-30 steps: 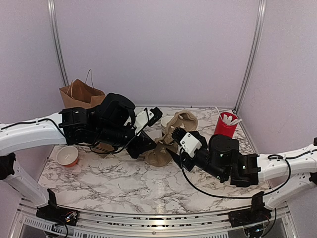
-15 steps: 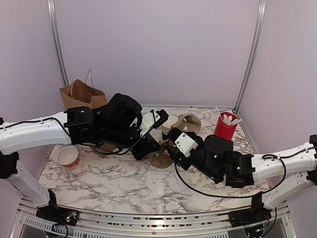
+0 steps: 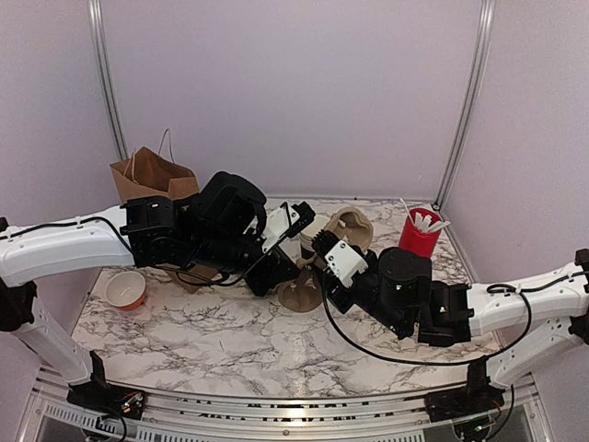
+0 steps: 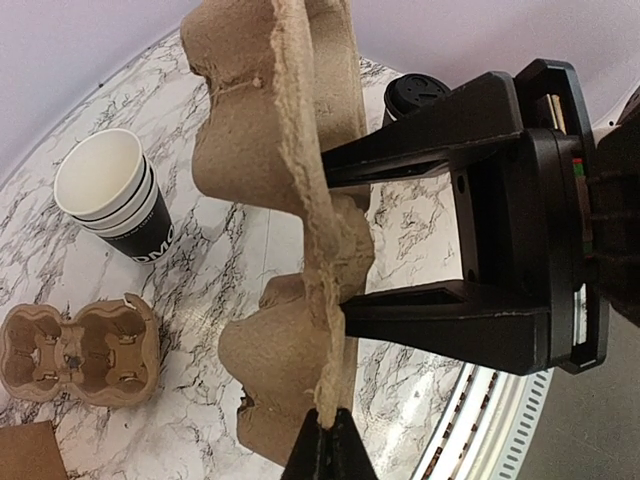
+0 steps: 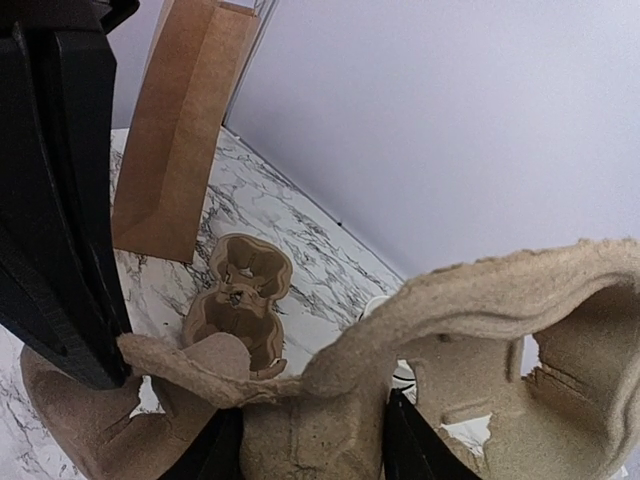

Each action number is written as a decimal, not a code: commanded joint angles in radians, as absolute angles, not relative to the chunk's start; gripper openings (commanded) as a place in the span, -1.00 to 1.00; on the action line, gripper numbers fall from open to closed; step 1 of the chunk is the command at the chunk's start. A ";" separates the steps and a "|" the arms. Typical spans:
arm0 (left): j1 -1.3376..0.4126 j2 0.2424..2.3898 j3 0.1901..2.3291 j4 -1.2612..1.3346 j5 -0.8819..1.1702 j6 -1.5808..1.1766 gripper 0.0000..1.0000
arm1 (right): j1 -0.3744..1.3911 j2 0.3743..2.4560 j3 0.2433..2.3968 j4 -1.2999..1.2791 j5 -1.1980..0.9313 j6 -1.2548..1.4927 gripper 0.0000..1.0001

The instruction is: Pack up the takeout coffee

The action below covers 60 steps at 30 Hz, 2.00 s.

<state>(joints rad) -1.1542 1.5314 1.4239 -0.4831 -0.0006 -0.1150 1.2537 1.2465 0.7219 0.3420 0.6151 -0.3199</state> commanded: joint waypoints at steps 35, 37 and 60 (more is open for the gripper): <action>-1.144 1.233 1.445 -0.383 -0.780 -0.401 0.54 | 1.161 1.135 0.711 0.297 0.565 -0.087 -0.21; -1.127 1.205 1.470 -0.477 -0.909 -0.524 0.50 | 1.157 1.132 0.707 0.302 0.557 -0.091 -0.21; -0.345 1.149 1.405 -0.768 -0.276 -0.866 0.51 | 1.138 1.072 0.661 0.310 0.529 -0.079 -0.20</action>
